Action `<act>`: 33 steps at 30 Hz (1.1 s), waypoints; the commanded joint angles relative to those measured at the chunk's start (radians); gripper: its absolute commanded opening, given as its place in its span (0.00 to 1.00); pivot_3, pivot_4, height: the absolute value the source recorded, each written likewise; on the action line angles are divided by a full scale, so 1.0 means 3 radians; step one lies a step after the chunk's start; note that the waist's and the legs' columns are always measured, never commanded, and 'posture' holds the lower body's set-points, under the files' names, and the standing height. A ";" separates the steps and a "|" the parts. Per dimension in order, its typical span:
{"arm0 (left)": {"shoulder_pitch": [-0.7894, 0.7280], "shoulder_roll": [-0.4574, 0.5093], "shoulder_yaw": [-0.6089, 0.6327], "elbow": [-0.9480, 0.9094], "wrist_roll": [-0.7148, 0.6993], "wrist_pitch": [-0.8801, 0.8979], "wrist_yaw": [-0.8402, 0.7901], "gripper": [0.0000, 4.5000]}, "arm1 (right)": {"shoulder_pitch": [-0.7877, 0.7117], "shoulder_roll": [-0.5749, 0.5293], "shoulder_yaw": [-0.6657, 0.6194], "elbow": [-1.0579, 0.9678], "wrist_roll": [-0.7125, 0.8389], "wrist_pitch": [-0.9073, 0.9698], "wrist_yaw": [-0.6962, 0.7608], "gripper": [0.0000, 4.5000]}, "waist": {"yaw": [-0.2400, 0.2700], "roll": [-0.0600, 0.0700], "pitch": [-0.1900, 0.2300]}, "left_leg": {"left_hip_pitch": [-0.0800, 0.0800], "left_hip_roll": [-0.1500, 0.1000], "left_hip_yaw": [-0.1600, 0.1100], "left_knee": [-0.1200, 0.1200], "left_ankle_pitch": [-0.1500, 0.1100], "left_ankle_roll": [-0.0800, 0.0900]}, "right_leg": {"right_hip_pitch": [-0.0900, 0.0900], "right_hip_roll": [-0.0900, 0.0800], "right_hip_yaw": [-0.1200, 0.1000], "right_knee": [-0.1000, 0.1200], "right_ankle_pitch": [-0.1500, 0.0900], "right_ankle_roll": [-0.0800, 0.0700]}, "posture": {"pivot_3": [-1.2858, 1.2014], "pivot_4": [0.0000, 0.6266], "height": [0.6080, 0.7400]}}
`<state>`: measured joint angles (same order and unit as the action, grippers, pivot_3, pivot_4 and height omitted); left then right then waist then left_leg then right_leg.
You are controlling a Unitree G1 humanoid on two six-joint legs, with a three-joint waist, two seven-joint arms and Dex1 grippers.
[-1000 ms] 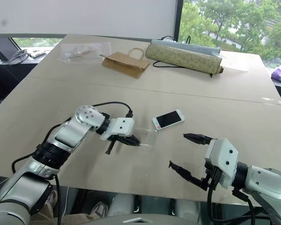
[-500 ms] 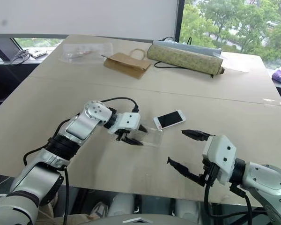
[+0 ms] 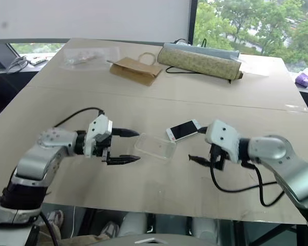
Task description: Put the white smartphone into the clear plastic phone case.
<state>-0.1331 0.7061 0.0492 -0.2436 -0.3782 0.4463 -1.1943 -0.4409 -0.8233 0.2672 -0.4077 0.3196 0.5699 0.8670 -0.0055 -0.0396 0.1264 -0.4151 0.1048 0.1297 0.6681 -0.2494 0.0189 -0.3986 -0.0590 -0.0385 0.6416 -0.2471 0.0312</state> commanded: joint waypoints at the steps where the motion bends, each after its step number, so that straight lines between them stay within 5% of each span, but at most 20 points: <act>1: 0.0218 -0.0251 0.0292 -0.0315 -0.0163 -0.0225 0.0391 0.99 | -0.0489 0.0151 0.0375 0.0685 -0.0408 -0.0433 0.0368 1.00 | 0.0021 0.0002 0.0002 | -0.0003 0.0000 0.0004 0.0000 0.0000 0.0000 | 0.0000 0.0000 -0.0004 0.0000 0.0000 0.0000 | 0.52 0.24 1.00; 6: 0.0693 -0.0340 0.0660 -0.0505 -0.0585 -0.0294 0.0336 0.99 | -0.1249 0.0517 0.0849 0.2019 -0.0951 -0.1254 0.0914 1.00 | 0.0054 0.0011 0.0008 | -0.0005 0.0000 0.0012 -0.0006 0.0009 -0.0016 | -0.0006 0.0000 -0.0004 -0.0001 0.0001 0.0000 | 0.52 0.24 1.00; 14: 0.1238 -0.0187 0.1007 -0.0755 -0.0944 -0.0375 0.0153 0.99 | -0.1872 0.0917 0.0984 0.3457 -0.1407 -0.2088 0.1242 1.00 | 0.0024 0.0018 0.0012 | -0.0004 0.0002 0.0022 -0.0010 0.0009 -0.0017 | -0.0008 -0.0004 -0.0004 -0.0001 0.0001 0.0000 | 0.52 0.24 1.00; 30: 0.1392 -0.0157 0.0975 -0.0891 -0.1038 -0.0475 0.0287 0.99 | -0.2385 0.1512 0.1017 0.5031 -0.1938 -0.2624 0.1755 1.00 | -0.0032 0.0030 0.0014 | 0.0001 0.0002 0.0024 -0.0013 0.0009 -0.0019 | -0.0006 -0.0005 -0.0005 0.0000 0.0001 0.0000 | 0.52 0.24 1.00; 33: 0.1405 -0.0167 0.0939 -0.0901 -0.1013 -0.0516 0.0330 1.00 | -0.2399 0.1569 0.1037 0.5197 -0.2072 -0.2662 0.1723 0.82 | -0.0040 0.0029 0.0007 | 0.0004 0.0003 0.0024 -0.0013 0.0009 -0.0019 | -0.0006 -0.0004 -0.0005 0.0001 0.0001 0.0000 | 0.52 0.24 1.00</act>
<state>0.2851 0.6589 0.3386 -0.4698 -0.6869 0.3160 -1.1040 -1.1858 -0.3619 0.5531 1.1099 -0.2551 -0.2151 1.3774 -0.0175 -0.0308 0.1283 -0.4137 0.1058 0.1368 0.6643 -0.2467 0.0130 -0.4004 -0.0602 -0.0400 0.6419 -0.2469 0.0311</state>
